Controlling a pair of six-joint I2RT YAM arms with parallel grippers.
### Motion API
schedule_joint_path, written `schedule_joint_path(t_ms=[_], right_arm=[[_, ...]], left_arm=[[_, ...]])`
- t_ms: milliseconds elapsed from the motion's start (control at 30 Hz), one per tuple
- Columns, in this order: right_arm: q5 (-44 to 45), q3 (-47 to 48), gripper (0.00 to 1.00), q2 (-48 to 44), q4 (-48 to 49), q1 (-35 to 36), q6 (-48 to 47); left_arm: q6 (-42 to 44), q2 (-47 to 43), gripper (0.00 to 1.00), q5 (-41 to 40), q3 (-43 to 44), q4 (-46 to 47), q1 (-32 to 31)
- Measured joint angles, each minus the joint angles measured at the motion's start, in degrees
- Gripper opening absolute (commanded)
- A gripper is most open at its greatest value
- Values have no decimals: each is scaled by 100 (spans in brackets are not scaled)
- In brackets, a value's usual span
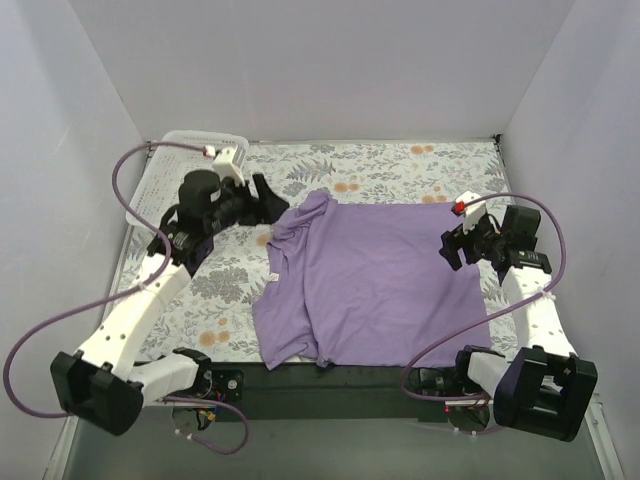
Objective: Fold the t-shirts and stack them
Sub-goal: Flatten the tshirt out
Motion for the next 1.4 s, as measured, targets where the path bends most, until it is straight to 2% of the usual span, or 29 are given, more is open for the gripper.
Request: schedule_joint_path(t_ms=[200, 333, 467, 800, 1133, 1267, 1400], right_arm=[[-415, -590, 82, -262, -496, -31, 168], [-577, -625, 82, -258, -557, -85, 317], [-643, -627, 82, -258, -560, -177, 365], [-704, -629, 81, -260, -560, -380, 411], [-769, -629, 81, -260, -560, -439, 411], [-793, -629, 81, -260, -560, -444, 411], [-811, -629, 81, -262, -560, -448, 411]], left_arm=[[-629, -1270, 65, 249, -2258, -640, 0], [-1117, -1858, 64, 367, -2933, -1034, 0], [-1545, -2090, 61, 461, -3071, -1123, 0], [-2197, -1982, 58, 750, -3274, -1333, 0], [-2695, -2323, 57, 1091, -3742, -1799, -52], [-2791, -2245, 57, 1064, -3742, -1932, -223], [-2933, -1978, 57, 892, -3740, -1996, -684]])
